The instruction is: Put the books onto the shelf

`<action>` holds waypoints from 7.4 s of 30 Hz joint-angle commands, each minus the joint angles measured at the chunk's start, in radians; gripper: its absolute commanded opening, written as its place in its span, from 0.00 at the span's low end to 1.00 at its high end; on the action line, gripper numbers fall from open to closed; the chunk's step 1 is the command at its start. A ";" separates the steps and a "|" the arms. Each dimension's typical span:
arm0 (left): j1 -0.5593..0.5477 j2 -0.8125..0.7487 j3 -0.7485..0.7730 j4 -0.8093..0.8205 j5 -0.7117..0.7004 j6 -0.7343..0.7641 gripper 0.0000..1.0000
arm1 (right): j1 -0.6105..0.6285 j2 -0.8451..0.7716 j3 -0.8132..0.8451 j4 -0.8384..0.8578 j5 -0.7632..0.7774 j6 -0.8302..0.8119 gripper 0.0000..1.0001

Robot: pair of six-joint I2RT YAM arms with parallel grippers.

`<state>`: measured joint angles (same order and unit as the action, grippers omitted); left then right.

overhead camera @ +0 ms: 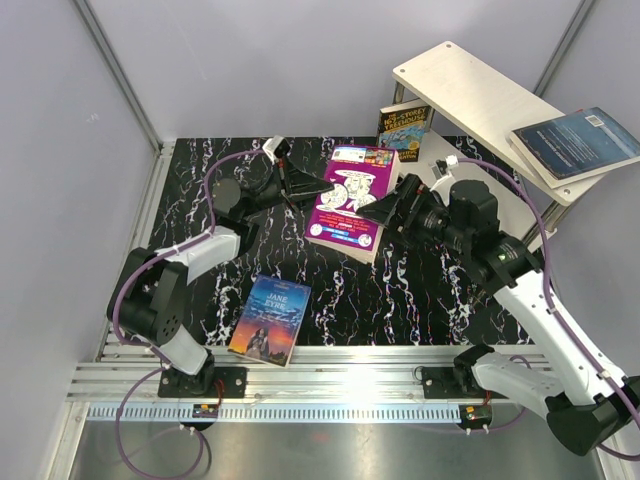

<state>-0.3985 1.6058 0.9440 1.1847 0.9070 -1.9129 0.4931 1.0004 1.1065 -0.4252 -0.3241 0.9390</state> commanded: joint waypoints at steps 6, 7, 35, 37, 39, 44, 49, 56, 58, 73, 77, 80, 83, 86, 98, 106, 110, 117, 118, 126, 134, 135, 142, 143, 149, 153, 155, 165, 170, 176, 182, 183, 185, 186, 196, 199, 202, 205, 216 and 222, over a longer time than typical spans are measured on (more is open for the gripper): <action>0.027 -0.030 0.030 0.452 -0.203 -0.259 0.00 | 0.004 -0.029 0.007 -0.196 0.077 -0.109 1.00; 0.027 -0.032 0.035 0.449 -0.204 -0.259 0.00 | 0.002 -0.037 0.010 -0.199 0.082 -0.123 1.00; 0.000 -0.078 -0.031 0.385 -0.134 -0.240 0.00 | 0.002 0.047 0.053 0.261 0.003 -0.098 0.53; -0.003 -0.087 -0.025 0.308 -0.096 -0.187 0.00 | 0.001 0.024 0.061 0.229 0.020 -0.117 0.25; -0.010 -0.101 -0.011 0.248 -0.039 -0.144 0.00 | 0.001 0.021 0.070 0.188 0.016 -0.127 0.13; -0.011 -0.147 0.006 -0.090 0.058 0.085 0.00 | 0.002 -0.003 0.107 0.085 0.051 -0.135 0.00; -0.013 -0.254 0.148 -0.933 0.055 0.696 0.30 | 0.002 -0.029 0.243 -0.087 0.137 -0.195 0.00; -0.011 -0.299 0.305 -1.421 -0.150 1.061 0.99 | 0.002 0.001 0.564 -0.386 0.437 -0.307 0.00; -0.011 -0.302 0.311 -1.464 -0.177 1.089 0.99 | 0.001 0.053 0.678 -0.464 0.541 -0.395 0.00; 0.021 -0.420 0.233 -1.551 -0.223 1.167 0.99 | -0.819 0.448 1.230 -0.675 0.152 -0.396 0.00; 0.020 -0.429 0.219 -1.545 -0.217 1.169 0.99 | -1.000 0.448 1.164 -0.564 0.010 -0.277 0.00; 0.021 -0.438 0.200 -1.534 -0.217 1.169 0.99 | -1.159 0.452 1.083 -0.517 -0.137 -0.183 0.00; 0.027 -0.443 0.178 -1.522 -0.215 1.164 0.99 | -1.176 0.463 1.072 -0.540 -0.122 -0.180 0.00; 0.033 -0.446 0.165 -1.508 -0.206 1.161 0.99 | -1.183 0.452 1.035 -0.535 -0.118 -0.169 0.00; 0.040 -0.429 0.151 -1.487 -0.188 1.160 0.99 | -1.196 0.446 0.943 -0.541 -0.121 -0.175 0.00; 0.049 -0.429 0.127 -1.467 -0.178 1.152 0.99 | -1.197 0.435 1.000 -0.736 0.038 -0.235 1.00; 0.049 -0.415 0.121 -1.459 -0.168 1.144 0.99 | -1.197 0.451 1.000 -0.833 0.117 -0.272 1.00; 0.049 -0.408 0.116 -1.459 -0.163 1.147 0.99 | -1.197 0.452 0.949 -0.971 0.192 -0.322 1.00; 0.047 -0.408 0.108 -1.458 -0.163 1.146 0.99 | -1.197 0.442 0.935 -0.978 0.192 -0.321 1.00; 0.047 -0.405 0.096 -1.447 -0.166 1.141 0.99 | -1.197 0.391 0.973 -0.949 0.125 -0.305 1.00; 0.050 -0.389 0.118 -1.537 -0.227 1.218 0.99 | -1.122 0.325 1.145 -0.929 0.112 -0.275 1.00; 0.056 -0.383 0.128 -1.586 -0.238 1.259 0.99 | -1.104 0.299 1.132 -0.893 0.103 -0.264 1.00; 0.217 -0.342 0.113 -1.767 -0.345 1.400 0.99 | -0.903 -0.008 0.580 -0.678 -0.106 -0.147 1.00; 0.225 -0.336 0.116 -1.824 -0.374 1.422 0.99 | -0.821 -0.038 0.494 -0.688 -0.089 -0.173 1.00; 0.242 -0.305 0.098 -1.938 -0.555 1.493 0.99 | -0.419 -0.007 0.380 -0.702 0.153 -0.160 1.00; 0.245 -0.285 0.043 -1.950 -0.635 1.465 0.99 | -0.027 0.140 0.299 -0.637 0.305 -0.082 1.00; 0.247 -0.265 0.003 -1.923 -0.617 1.444 0.99 | 0.160 0.231 0.233 -0.583 0.319 -0.039 1.00; 0.245 -0.264 -0.189 -1.851 -0.695 1.364 0.98 | 0.206 0.431 -0.111 0.053 -0.025 0.024 1.00; 0.242 -0.245 -0.286 -1.748 -0.620 1.329 0.95 | 0.243 0.584 -0.161 0.378 -0.127 0.095 1.00; 0.181 -0.230 -0.339 -1.691 -0.582 1.290 0.91 | 0.268 0.786 -0.139 0.499 -0.159 0.130 1.00; 0.122 -0.245 -0.337 -1.657 -0.542 1.241 0.91 | 0.315 0.896 -0.077 0.552 -0.174 0.155 1.00; 0.121 -0.242 -0.324 -1.662 -0.540 1.247 0.91 | 0.317 0.897 -0.070 0.551 -0.174 0.158 1.00; 0.121 -0.239 -0.312 -1.674 -0.540 1.261 0.91 | 0.318 0.886 -0.050 0.530 -0.176 0.165 1.00; 0.121 -0.234 -0.309 -1.674 -0.537 1.262 0.91 | 0.321 0.879 -0.043 0.513 -0.174 0.169 1.00; 0.119 -0.222 -0.306 -1.625 -0.494 1.249 0.90 | 0.341 0.794 0.023 0.273 -0.142 0.139 1.00; 0.121 -0.222 -0.306 -1.619 -0.491 1.247 0.90 | 0.355 0.807 0.052 0.258 -0.141 0.136 1.00; 0.121 -0.221 -0.306 -1.614 -0.490 1.249 0.90 | 0.374 0.801 0.084 0.198 -0.118 0.113 1.00; 0.121 -0.224 -0.303 -1.616 -0.487 1.250 0.90 | 0.383 0.800 0.078 0.197 -0.109 0.112 0.91; 0.122 -0.297 -0.291 -1.622 -0.441 1.253 0.91 | 0.397 0.834 0.024 0.215 -0.067 0.071 0.07; 0.138 -0.437 -0.254 -1.561 -0.390 1.331 0.99 | 0.397 0.733 0.182 0.007 0.034 -0.104 0.00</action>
<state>-0.2649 1.2602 0.6479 -0.4751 0.4114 -0.6224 0.8707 1.8362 1.1706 -0.3470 -0.3470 0.9504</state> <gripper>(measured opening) 0.985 0.371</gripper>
